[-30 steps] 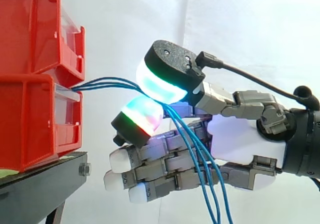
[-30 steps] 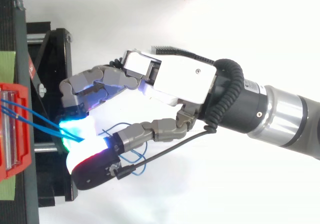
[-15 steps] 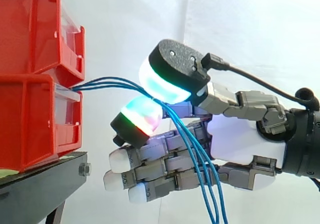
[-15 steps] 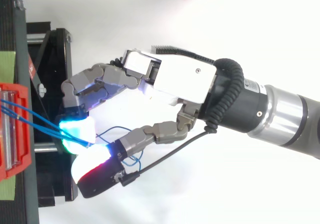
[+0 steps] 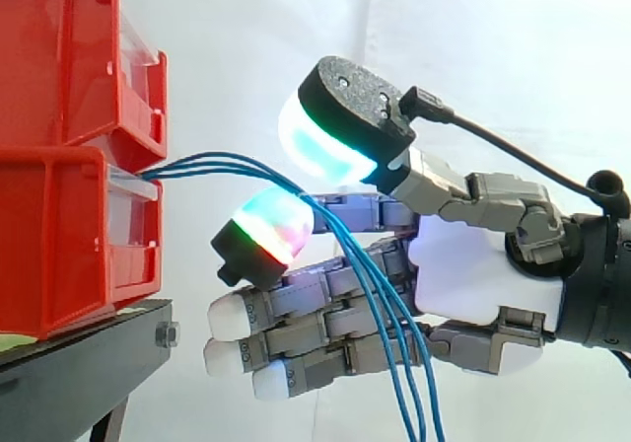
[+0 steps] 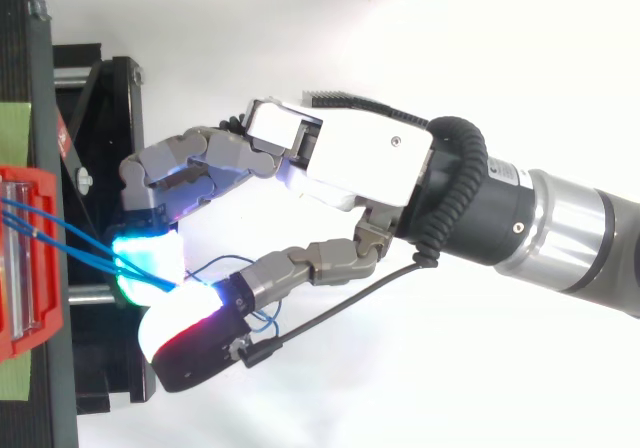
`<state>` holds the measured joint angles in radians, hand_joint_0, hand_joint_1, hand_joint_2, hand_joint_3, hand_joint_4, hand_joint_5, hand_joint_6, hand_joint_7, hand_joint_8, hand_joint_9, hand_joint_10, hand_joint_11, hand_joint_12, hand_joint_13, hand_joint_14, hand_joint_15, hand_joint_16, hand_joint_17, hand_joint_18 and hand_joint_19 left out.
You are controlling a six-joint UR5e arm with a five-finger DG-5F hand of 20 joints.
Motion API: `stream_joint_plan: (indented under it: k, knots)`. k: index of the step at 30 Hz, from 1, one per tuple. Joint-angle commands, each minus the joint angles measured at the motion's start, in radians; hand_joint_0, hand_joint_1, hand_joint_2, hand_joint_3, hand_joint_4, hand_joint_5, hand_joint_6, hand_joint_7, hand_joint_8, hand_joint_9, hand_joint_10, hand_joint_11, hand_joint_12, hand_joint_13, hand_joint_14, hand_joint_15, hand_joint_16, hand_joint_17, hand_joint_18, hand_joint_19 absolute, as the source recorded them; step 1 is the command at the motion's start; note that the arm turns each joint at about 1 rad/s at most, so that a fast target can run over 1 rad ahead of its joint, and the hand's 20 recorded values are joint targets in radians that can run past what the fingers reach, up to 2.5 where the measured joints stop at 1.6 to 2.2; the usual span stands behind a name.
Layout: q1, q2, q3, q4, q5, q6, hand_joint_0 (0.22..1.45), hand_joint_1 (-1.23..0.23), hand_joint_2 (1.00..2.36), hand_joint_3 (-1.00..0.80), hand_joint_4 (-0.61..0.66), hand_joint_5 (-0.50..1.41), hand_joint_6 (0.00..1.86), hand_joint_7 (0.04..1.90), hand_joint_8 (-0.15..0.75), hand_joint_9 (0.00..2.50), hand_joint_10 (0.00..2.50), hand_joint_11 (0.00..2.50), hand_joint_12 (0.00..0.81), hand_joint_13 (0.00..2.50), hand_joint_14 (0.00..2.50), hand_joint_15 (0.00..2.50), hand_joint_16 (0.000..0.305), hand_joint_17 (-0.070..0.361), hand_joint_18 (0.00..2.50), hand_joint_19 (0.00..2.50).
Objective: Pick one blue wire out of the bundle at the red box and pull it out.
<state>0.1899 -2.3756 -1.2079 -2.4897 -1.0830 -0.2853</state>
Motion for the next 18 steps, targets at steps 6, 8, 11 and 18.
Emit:
stream_joint_plan:
  k: [6, 8, 11, 18]
  knots:
    - [0.0, -0.001, 0.001, 0.0, 0.0, 0.0, 0.52, -0.58, 1.0, -0.5, 0.12, -0.05, 0.5, 1.26, 0.2, 1.07, 0.02, 0.45, 0.323, 0.63, 0.02, 0.38, 0.052, 0.117, 0.39, 0.55]
    - [0.0, 0.001, -0.001, 0.0, 0.0, 0.0, 0.54, -0.59, 1.01, -0.42, 0.13, -0.05, 0.5, 1.27, 0.195, 1.07, 0.02, 0.45, 0.318, 0.63, 0.02, 0.38, 0.051, 0.114, 0.39, 0.56]
    - [0.0, -0.001, 0.001, 0.0, 0.0, 0.0, 0.55, -0.61, 1.01, -0.32, 0.12, -0.05, 0.5, 1.29, 0.195, 1.08, 0.02, 0.46, 0.315, 0.63, 0.02, 0.38, 0.05, 0.112, 0.38, 0.56]
    - [0.0, -0.001, -0.001, -0.002, 0.002, 0.0, 0.59, -0.72, 1.01, -0.26, 0.14, -0.08, 0.56, 1.34, 0.216, 1.05, 0.02, 0.53, 0.326, 0.64, 0.02, 0.4, 0.05, 0.112, 0.41, 0.55]
